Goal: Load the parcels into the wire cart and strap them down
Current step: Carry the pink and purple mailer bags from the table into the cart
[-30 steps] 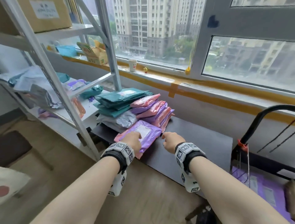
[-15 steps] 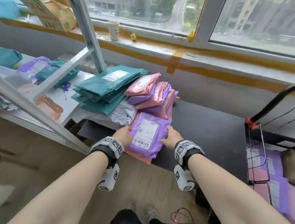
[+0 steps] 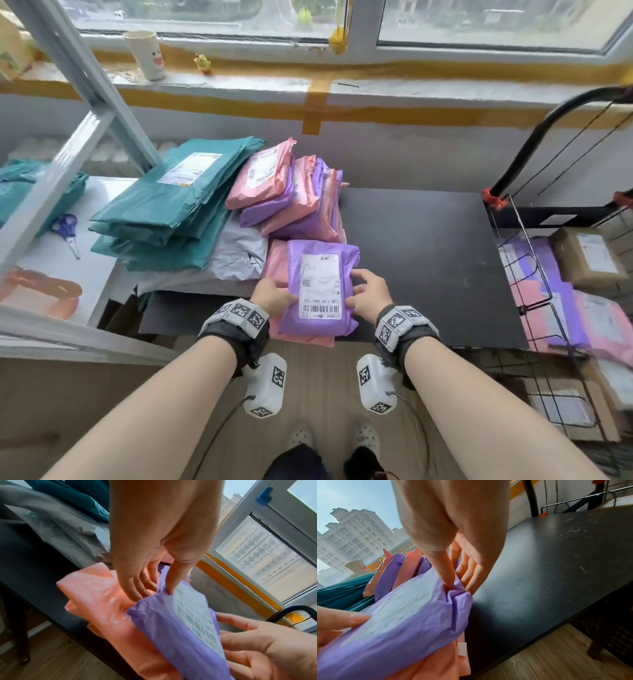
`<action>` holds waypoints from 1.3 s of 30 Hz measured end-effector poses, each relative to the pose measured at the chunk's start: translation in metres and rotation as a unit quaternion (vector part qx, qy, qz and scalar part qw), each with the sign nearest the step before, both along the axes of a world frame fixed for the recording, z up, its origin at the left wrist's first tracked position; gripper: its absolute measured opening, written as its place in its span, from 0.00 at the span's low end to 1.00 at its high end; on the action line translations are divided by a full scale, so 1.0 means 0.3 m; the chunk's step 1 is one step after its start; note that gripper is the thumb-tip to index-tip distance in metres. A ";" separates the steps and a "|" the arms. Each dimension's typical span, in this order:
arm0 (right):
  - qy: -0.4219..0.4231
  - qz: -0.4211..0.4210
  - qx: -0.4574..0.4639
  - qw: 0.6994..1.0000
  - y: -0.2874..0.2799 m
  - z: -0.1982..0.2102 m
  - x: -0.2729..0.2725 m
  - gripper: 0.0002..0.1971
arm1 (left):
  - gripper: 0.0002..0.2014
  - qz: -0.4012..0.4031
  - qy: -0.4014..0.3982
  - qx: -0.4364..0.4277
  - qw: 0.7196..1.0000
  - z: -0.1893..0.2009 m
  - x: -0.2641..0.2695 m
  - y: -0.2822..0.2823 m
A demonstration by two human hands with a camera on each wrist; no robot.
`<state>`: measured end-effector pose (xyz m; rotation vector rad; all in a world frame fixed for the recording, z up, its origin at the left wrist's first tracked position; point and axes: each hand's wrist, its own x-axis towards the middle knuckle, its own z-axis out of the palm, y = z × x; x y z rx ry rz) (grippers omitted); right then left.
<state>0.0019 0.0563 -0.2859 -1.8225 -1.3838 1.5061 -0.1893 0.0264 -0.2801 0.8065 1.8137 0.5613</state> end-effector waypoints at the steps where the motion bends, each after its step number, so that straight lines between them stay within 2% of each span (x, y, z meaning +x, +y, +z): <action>1: 0.007 -0.012 0.005 1.000 -0.013 0.006 0.012 0.28 | 0.11 0.005 -0.025 0.000 1.000 0.001 0.012 -0.003; 5: 0.031 -0.048 0.022 0.998 -0.050 0.046 0.099 0.29 | 0.08 0.029 -0.075 0.008 0.997 0.058 0.093 -0.012; 9: 0.046 -0.074 0.050 0.995 -0.074 0.132 0.258 0.30 | 0.14 0.016 -0.115 -0.003 0.993 0.136 0.240 -0.014; 14: 0.040 -0.101 0.087 0.990 -0.134 0.224 0.591 0.31 | 0.17 -0.037 -0.088 0.045 0.994 0.181 0.540 -0.012; 18: 0.018 -0.131 0.103 0.986 -0.198 0.248 0.923 0.32 | 0.18 -0.056 -0.131 0.063 0.988 0.186 0.855 -0.034; 24: 0.006 -0.155 0.104 0.982 -0.297 0.251 1.399 0.31 | 0.14 -0.103 -0.133 0.076 0.983 0.164 1.350 -0.120; 28: -0.034 -0.170 0.096 0.980 -0.333 0.239 1.692 0.30 | 0.08 -0.123 -0.130 0.069 0.981 0.131 1.650 -0.142; 33: -0.108 -0.170 0.084 0.976 -0.298 0.192 1.911 0.23 | 0.09 -0.142 -0.139 0.056 0.979 0.102 1.907 -0.078; 39: -0.168 -0.158 0.068 0.971 -0.137 0.091 2.137 0.28 | 0.11 -0.146 -0.133 0.014 0.980 -0.030 2.145 0.122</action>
